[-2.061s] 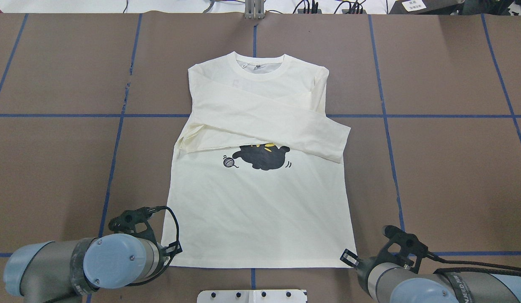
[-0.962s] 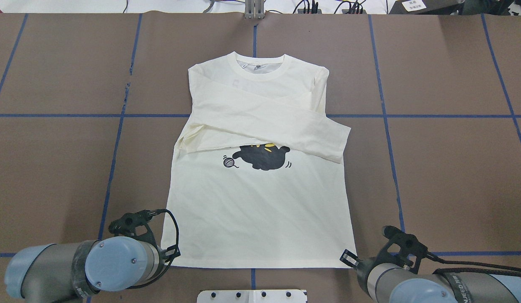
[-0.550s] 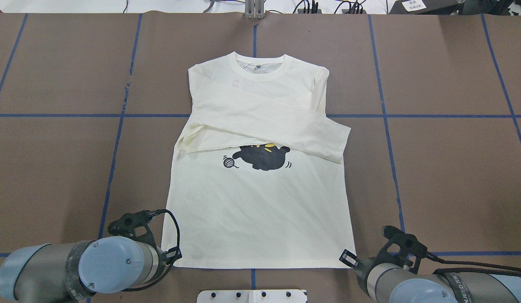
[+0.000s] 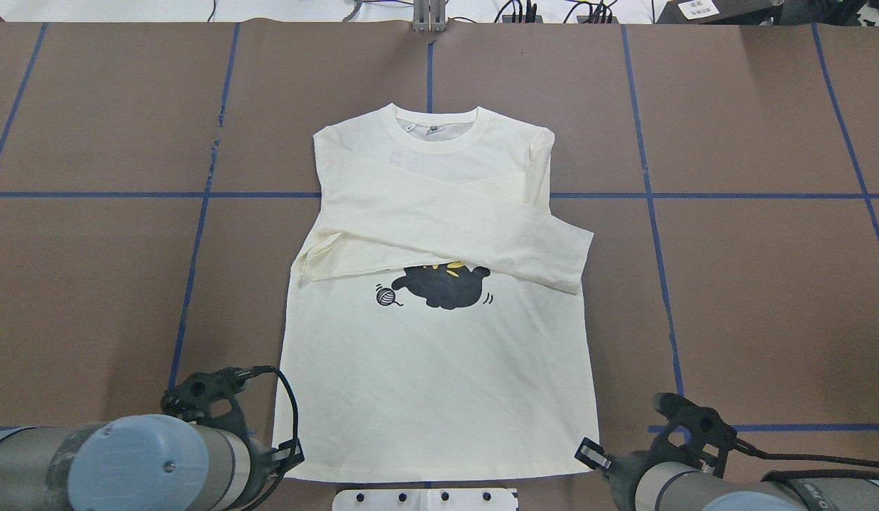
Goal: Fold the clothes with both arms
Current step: 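Lift the hem with both grippers and fold it toward the collar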
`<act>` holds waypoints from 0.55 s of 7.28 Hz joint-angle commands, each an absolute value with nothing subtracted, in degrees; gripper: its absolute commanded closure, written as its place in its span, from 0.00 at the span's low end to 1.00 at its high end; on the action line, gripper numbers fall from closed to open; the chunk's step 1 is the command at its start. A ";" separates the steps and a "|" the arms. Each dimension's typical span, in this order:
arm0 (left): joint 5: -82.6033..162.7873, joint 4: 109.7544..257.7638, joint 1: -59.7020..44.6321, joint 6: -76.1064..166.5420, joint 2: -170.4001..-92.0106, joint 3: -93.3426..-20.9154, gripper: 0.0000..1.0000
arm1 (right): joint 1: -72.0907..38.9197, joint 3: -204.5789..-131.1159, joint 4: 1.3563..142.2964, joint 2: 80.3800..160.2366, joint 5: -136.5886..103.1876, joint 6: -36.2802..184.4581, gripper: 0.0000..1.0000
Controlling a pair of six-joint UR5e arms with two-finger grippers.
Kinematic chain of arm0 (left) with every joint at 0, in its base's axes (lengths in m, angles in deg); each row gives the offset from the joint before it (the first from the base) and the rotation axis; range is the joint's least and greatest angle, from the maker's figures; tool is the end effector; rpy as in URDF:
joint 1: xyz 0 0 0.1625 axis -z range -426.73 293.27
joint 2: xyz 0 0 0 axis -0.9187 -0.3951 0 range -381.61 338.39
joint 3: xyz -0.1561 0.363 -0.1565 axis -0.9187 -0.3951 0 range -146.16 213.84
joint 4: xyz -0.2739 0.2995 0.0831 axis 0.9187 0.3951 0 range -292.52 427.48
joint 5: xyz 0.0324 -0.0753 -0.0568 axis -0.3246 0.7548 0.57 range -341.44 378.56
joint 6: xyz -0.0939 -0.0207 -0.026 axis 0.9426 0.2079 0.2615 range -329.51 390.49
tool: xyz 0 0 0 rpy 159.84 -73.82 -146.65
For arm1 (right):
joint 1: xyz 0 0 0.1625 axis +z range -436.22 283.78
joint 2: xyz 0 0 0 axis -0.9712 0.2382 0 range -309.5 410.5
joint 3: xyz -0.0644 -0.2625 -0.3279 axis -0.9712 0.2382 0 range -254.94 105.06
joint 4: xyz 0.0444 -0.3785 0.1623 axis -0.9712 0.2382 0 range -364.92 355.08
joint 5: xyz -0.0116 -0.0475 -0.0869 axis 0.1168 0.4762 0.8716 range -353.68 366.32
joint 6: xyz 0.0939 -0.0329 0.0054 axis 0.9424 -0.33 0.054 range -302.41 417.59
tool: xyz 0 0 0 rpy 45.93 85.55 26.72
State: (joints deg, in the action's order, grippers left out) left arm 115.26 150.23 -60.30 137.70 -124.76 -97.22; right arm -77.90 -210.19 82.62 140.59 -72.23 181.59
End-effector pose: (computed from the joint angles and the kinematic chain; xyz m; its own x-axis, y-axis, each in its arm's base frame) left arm 0.4499 -0.1731 0.2529 0.6401 -0.3679 -0.6745 0.2258 0.9292 -0.2925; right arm -0.4196 -0.1408 0.3016 0.4927 0.5339 0.6872 -0.4744 0.8268 -0.3022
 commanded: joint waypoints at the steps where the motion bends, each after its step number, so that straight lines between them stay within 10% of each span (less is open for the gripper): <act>1: 116.20 148.60 -56.22 137.19 -126.27 -102.65 1.00 | -70.64 -213.54 84.11 140.07 -73.39 177.51 1.00; 4: 119.53 148.69 -40.06 123.96 -133.92 -96.35 1.00 | -55.36 -209.97 91.97 127.55 -81.61 164.87 1.00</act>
